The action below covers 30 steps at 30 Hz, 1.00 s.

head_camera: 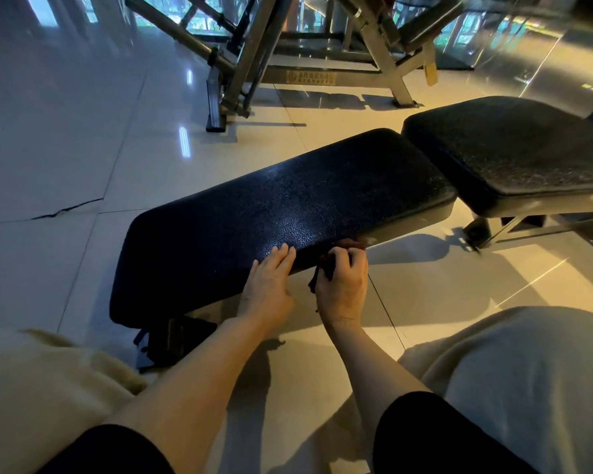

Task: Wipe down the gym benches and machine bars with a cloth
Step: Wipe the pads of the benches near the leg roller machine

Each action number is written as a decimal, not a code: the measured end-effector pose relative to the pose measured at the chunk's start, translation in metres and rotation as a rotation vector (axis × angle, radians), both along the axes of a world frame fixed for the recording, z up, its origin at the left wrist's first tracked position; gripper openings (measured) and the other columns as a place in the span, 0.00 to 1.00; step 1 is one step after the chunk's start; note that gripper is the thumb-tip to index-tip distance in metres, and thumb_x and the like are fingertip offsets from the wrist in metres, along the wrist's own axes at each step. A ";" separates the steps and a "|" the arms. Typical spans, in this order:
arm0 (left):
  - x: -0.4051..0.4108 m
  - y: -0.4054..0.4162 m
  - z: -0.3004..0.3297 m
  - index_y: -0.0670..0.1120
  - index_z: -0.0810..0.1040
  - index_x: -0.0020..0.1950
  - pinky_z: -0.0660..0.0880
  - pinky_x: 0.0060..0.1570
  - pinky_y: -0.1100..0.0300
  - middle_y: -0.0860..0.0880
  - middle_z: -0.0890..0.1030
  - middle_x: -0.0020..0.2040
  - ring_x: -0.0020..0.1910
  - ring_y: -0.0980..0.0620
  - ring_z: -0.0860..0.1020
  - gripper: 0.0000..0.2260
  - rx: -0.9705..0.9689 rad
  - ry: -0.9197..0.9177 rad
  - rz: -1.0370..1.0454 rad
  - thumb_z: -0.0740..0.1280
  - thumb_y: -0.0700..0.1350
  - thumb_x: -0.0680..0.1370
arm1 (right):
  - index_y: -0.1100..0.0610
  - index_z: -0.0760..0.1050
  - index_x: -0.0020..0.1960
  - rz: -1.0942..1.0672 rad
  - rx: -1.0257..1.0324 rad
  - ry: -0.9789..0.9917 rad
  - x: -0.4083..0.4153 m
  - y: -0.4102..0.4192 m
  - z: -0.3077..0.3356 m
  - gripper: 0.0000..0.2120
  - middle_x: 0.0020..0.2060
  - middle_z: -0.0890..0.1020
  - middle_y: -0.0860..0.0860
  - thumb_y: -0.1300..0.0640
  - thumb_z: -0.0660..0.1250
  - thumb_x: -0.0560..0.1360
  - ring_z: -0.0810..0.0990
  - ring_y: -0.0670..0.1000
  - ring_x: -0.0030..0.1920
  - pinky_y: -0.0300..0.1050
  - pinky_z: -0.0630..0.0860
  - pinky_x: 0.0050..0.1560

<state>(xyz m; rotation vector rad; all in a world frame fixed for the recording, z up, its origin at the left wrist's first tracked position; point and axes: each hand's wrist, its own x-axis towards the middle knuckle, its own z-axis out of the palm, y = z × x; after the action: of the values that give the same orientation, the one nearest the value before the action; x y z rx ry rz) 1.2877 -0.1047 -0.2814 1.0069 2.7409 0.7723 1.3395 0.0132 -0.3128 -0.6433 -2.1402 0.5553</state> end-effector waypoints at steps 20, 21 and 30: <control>0.001 -0.048 -0.011 0.46 0.58 0.77 0.52 0.76 0.50 0.49 0.56 0.78 0.77 0.51 0.53 0.30 0.143 -0.059 0.212 0.60 0.31 0.78 | 0.63 0.76 0.51 -0.133 -0.069 0.095 -0.010 -0.026 0.018 0.12 0.52 0.74 0.61 0.67 0.72 0.68 0.74 0.58 0.53 0.40 0.68 0.48; 0.002 -0.048 -0.012 0.46 0.58 0.77 0.52 0.76 0.50 0.48 0.56 0.78 0.77 0.51 0.52 0.29 0.146 -0.059 0.208 0.60 0.31 0.78 | 0.62 0.76 0.51 -0.121 -0.066 0.076 -0.012 -0.025 0.018 0.12 0.53 0.73 0.61 0.68 0.72 0.69 0.74 0.59 0.54 0.41 0.68 0.50; -0.005 -0.085 -0.018 0.47 0.57 0.78 0.52 0.76 0.49 0.48 0.55 0.78 0.77 0.50 0.51 0.30 0.101 -0.065 0.261 0.62 0.35 0.78 | 0.60 0.76 0.50 0.135 0.025 -0.057 -0.018 -0.079 -0.018 0.12 0.53 0.74 0.60 0.64 0.73 0.69 0.75 0.59 0.52 0.44 0.76 0.43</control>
<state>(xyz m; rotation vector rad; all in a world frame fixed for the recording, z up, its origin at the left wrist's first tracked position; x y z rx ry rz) 1.2825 -0.1893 -0.2999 0.6318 2.8348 0.9717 1.3210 -0.0655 -0.3312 -0.5091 -2.2522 0.5883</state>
